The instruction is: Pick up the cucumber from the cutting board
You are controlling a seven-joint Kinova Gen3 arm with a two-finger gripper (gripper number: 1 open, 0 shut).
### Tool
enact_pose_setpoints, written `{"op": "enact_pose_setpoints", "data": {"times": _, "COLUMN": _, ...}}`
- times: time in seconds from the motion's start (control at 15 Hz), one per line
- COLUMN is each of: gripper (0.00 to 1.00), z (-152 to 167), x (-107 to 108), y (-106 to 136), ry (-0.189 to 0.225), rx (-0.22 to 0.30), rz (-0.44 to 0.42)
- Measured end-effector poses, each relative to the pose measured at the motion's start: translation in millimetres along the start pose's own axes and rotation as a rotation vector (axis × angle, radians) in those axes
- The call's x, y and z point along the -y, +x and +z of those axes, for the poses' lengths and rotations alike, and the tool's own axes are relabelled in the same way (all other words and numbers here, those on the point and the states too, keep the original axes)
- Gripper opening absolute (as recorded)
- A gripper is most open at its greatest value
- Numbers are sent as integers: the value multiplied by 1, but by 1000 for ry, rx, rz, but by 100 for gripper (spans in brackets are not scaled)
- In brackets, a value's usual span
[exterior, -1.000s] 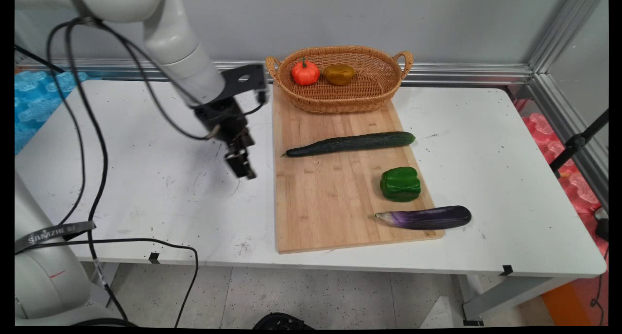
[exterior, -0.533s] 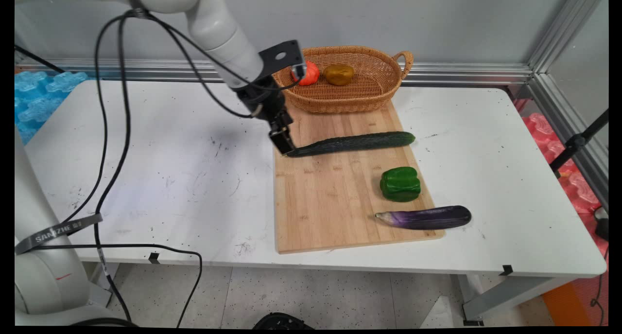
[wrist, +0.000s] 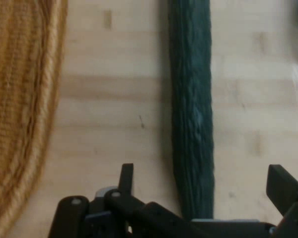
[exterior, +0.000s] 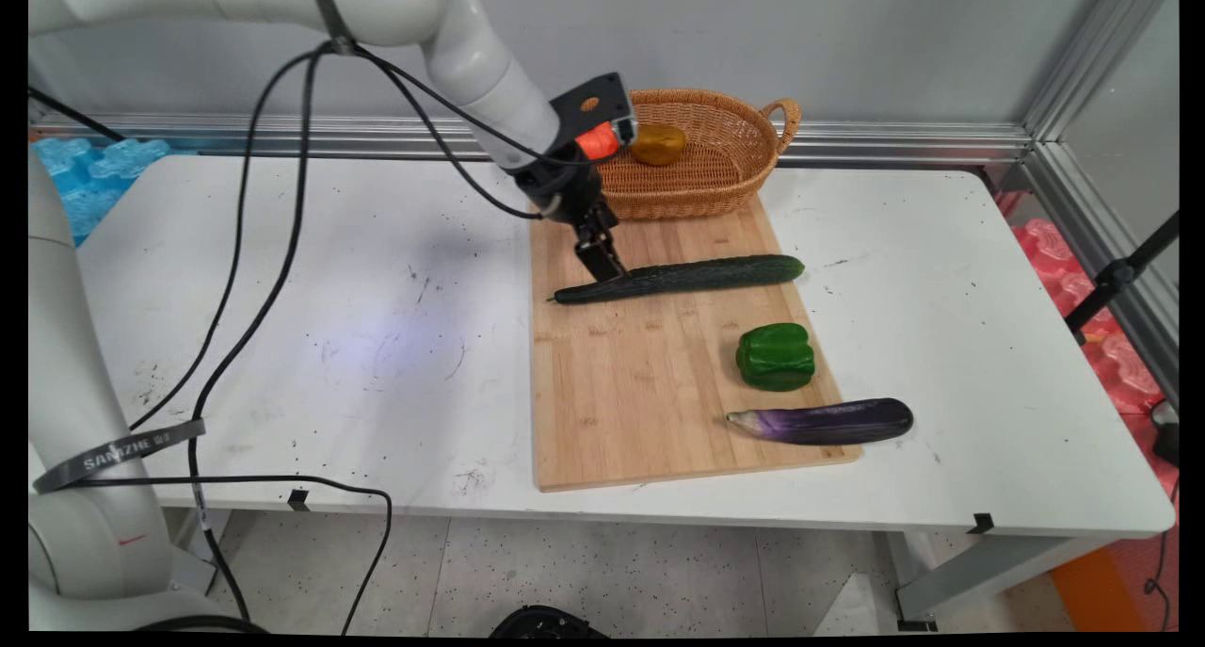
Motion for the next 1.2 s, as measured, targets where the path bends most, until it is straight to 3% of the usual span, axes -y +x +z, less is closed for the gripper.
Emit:
{"op": "enact_pose_setpoints", "data": {"times": 0.53, "gripper": 100, "z": 41, "x": 6, "y": 10, "ry": -12, "rx": -69, "rz": 0}}
{"op": "enact_pose_setpoints", "data": {"times": 1.07, "gripper": 100, "z": 75, "x": -1, "y": 9, "ry": -6, "rx": -96, "rz": -17}}
{"op": "enact_pose_setpoints", "data": {"times": 1.13, "gripper": 0, "z": 78, "x": -1, "y": 9, "ry": -5, "rx": -98, "rz": -20}}
{"op": "enact_pose_setpoints", "data": {"times": 1.2, "gripper": 0, "z": 80, "x": -2, "y": 9, "ry": -5, "rx": -100, "rz": -23}}
